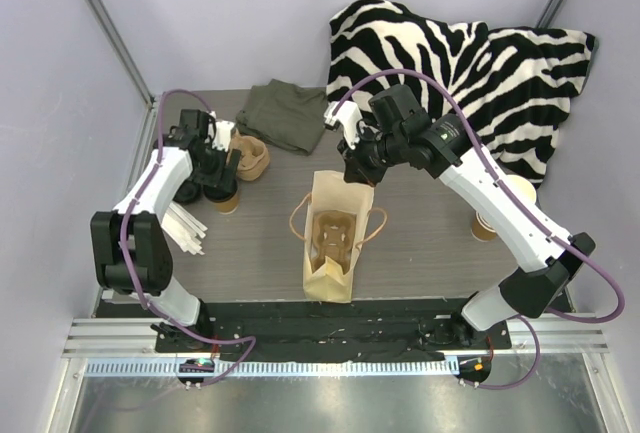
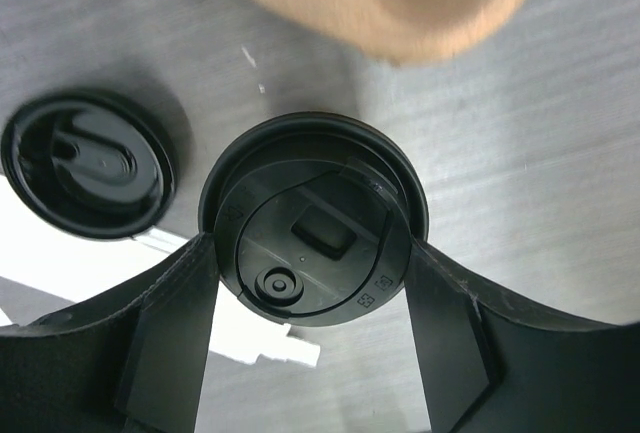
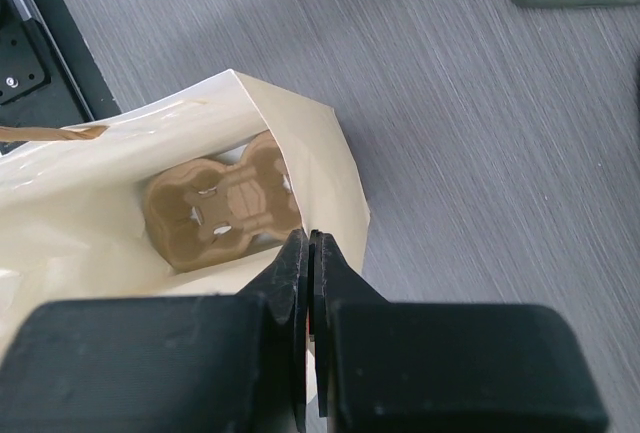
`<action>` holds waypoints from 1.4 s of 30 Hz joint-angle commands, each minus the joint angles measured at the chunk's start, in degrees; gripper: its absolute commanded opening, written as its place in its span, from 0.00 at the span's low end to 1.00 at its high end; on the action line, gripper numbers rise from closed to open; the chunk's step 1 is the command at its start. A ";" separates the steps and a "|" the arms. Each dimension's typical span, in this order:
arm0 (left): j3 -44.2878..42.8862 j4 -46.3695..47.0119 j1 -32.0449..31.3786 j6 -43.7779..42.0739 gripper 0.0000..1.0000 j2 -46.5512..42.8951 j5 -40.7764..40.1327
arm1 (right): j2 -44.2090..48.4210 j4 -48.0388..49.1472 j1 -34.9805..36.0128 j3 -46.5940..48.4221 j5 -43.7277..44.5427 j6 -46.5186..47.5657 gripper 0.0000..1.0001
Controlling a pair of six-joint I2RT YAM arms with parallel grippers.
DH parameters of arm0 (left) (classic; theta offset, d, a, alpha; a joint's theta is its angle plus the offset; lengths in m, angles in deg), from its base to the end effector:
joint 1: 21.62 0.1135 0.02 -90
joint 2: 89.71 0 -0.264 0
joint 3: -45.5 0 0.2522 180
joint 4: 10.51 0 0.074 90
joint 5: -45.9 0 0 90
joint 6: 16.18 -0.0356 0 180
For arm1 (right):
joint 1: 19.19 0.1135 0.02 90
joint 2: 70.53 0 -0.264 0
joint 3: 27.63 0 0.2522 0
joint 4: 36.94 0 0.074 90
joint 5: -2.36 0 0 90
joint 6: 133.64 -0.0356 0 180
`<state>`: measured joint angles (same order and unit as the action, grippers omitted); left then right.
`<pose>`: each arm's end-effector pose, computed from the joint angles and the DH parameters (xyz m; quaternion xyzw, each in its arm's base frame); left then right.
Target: Pack the takeout coffee
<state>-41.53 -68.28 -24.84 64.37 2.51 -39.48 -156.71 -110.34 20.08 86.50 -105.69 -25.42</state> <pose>0.3305 -0.0215 0.2570 0.1166 0.9645 -0.0264 0.2354 0.2259 0.1990 0.4183 -0.4916 0.7727 0.2111 0.3415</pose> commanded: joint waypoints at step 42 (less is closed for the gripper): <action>-58.74 -23.49 -32.27 -2.41 0.34 -6.97 20.17 | 1.27 9.80 -8.33 -3.87 6.27 -17.78 0.01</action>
<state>-101.31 -90.51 -52.84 66.71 -2.47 -19.30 -155.55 -103.37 11.92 81.15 -98.23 -41.44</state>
